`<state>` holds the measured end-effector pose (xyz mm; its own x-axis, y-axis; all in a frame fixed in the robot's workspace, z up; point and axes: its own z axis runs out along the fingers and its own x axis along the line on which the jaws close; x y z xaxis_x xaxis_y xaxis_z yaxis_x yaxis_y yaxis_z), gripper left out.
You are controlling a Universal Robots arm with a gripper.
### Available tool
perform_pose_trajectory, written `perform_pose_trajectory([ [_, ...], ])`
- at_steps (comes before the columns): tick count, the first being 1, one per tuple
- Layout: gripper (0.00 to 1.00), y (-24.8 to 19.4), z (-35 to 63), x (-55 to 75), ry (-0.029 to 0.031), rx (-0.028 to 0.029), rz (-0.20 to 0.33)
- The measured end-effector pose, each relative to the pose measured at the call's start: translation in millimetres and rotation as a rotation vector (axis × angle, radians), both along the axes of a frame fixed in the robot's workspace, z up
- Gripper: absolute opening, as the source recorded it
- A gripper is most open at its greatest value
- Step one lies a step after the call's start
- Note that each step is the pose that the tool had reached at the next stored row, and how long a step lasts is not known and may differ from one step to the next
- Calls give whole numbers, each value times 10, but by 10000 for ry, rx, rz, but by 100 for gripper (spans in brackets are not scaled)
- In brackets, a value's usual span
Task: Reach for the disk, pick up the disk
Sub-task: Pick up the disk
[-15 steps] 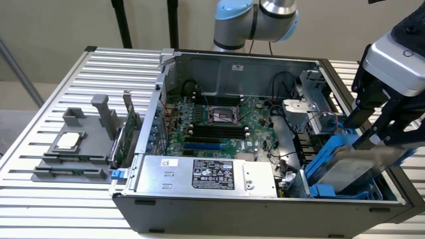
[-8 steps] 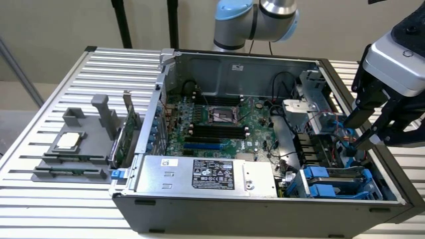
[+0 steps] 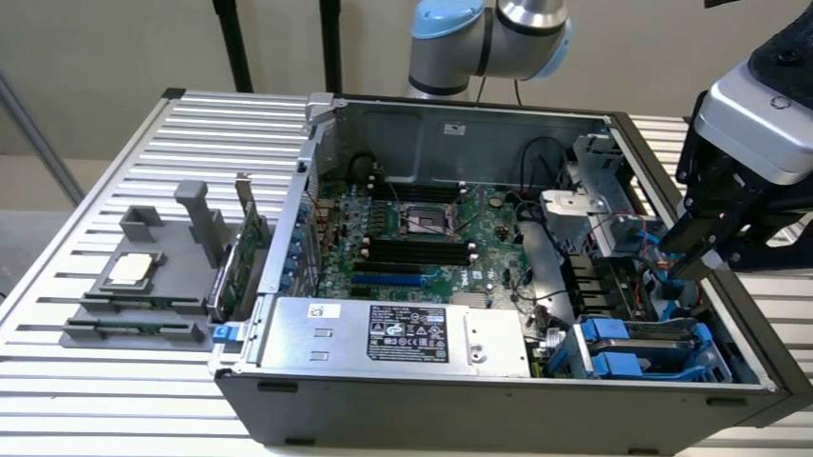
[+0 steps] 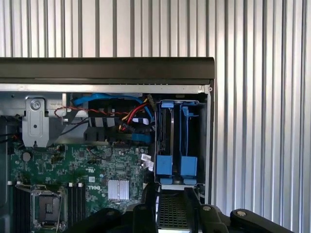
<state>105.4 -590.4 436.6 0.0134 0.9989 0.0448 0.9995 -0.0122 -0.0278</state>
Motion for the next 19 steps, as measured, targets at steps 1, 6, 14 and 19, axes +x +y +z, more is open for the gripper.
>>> perform_pose_trajectory([
  [1,32,0,0,0,0,0,0],
  [6,25,0,0,0,0,0,0],
  [14,25,0,0,0,0,0,1],
  [19,25,0,0,0,0,0,0],
])
